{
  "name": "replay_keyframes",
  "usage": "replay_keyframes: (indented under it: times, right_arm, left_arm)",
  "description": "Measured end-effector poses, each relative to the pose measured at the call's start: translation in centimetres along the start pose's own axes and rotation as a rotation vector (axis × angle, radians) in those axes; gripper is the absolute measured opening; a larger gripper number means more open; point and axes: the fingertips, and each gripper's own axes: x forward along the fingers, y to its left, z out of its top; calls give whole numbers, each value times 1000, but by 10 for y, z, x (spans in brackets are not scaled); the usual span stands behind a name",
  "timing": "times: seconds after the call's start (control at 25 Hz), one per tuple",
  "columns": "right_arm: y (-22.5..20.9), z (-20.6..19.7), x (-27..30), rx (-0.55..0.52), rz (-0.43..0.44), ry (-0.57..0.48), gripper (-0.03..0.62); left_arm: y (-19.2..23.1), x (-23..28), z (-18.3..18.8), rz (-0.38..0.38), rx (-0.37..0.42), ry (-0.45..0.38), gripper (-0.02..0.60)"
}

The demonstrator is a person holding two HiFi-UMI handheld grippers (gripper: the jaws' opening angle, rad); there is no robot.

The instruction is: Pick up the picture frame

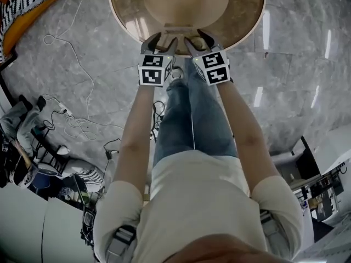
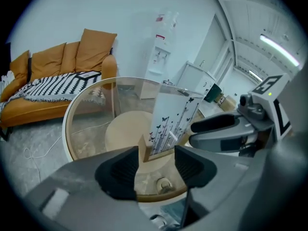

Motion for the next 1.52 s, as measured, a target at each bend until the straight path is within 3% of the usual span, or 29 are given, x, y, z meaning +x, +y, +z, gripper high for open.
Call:
replay_keyframes:
  times: [0.44,0.76,1.52]
  right_arm:
    - [-13,-20,43,-4,15,63,210]
    - [-9,-18,42,5,-7,51,179]
    - [38,16,-50,-36,-63,-50,175]
  left_arm:
    - [13,38,-8,-25,50,49,230]
    - [10,38,-10,-10,53,52,206]
    - [-36,-59,14,4,65,-68,190]
